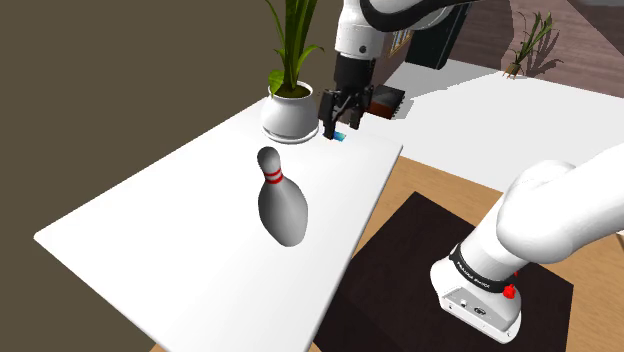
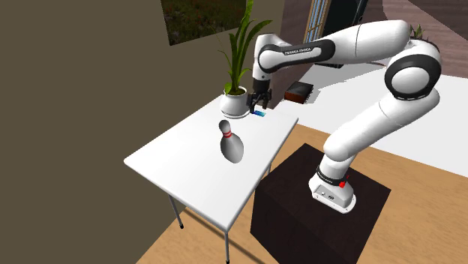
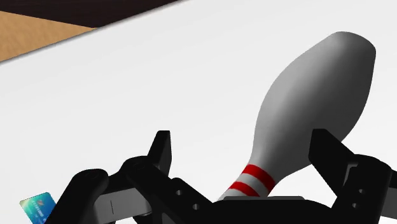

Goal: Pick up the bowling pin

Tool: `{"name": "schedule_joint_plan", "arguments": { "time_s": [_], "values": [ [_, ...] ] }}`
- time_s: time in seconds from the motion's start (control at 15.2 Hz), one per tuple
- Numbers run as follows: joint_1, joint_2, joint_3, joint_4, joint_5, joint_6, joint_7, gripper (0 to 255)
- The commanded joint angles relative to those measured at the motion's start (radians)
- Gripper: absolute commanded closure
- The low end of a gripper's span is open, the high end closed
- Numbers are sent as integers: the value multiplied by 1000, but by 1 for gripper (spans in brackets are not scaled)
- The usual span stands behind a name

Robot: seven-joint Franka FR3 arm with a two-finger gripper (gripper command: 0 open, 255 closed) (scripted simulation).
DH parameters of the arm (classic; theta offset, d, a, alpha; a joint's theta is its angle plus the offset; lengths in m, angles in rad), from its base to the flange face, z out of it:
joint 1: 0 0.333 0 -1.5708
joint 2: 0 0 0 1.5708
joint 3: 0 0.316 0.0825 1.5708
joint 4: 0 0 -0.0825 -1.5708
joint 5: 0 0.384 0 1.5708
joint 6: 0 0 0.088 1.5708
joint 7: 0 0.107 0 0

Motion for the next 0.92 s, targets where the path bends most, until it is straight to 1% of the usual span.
{"name": "schedule_joint_plan", "arguments": {
  "time_s": [0.0,0.4,0.86],
  "values": [
    [0,70,21,9,21,61,43,0],
    [2,281,64,67,66,213,154,0],
    [16,547,89,189,92,362,273,0]
  ]
}}
